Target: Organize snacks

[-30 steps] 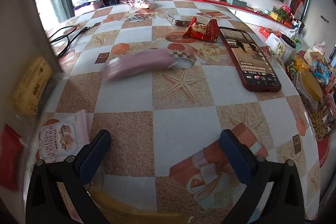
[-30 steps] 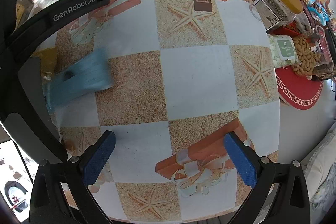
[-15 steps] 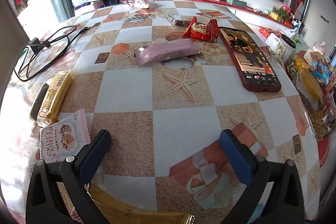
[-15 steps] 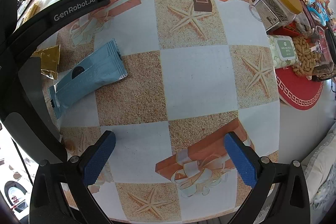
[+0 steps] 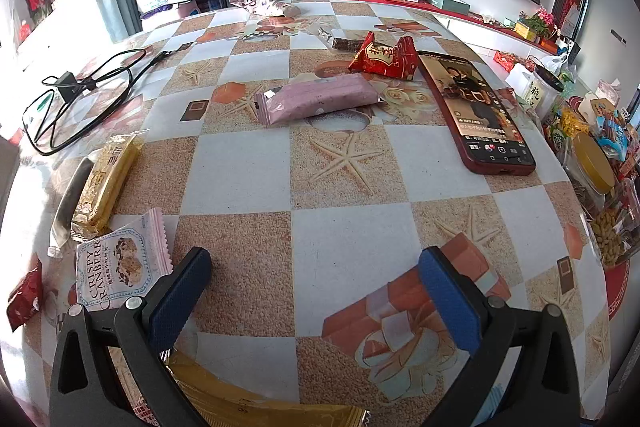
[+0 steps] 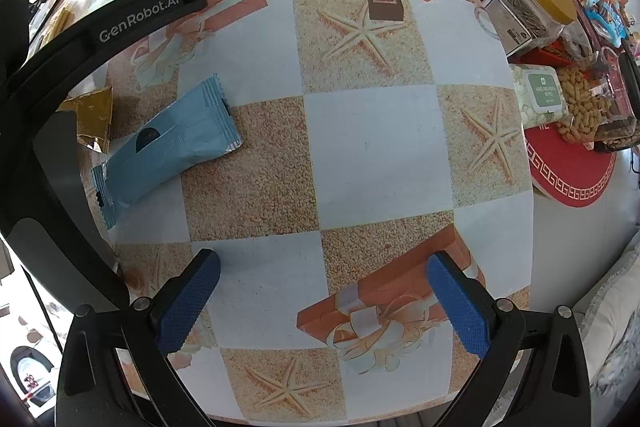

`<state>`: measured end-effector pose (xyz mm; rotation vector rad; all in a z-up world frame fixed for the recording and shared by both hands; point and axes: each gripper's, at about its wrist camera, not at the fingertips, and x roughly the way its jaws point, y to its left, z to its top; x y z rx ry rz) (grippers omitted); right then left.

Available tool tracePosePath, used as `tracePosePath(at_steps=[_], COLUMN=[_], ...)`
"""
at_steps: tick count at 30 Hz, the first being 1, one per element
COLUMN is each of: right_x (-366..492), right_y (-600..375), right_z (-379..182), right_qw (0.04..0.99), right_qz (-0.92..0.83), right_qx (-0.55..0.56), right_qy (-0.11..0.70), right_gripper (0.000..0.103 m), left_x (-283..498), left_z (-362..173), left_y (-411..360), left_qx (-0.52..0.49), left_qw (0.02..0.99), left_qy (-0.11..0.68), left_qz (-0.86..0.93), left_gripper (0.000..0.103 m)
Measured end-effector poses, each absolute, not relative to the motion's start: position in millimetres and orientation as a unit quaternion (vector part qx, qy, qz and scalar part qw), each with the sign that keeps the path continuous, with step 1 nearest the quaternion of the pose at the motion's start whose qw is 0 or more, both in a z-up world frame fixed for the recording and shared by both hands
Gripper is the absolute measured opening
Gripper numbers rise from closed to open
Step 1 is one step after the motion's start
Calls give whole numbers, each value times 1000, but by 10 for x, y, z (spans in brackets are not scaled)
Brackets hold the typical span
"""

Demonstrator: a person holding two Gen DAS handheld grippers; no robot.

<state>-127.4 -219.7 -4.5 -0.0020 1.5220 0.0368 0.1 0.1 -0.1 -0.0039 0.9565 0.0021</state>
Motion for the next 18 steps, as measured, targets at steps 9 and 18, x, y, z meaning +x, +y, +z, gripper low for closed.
tracePosePath(at_steps=[9,18], right_x=[-1239,-1300], right_y=[-2229,-2218], right_z=[-86,-75], right_qw=[707,715], right_qz=[18,-1], right_qx=[4,-17], right_qy=[707,699], right_gripper=[103,103], left_x=[1,1], left_z=[-1,-1], left_y=[2,1], left_qx=[-2,-2], left_qw=[888,888], left_qy=[460,460], left_qz=[1,1], left_gripper=[103,103])
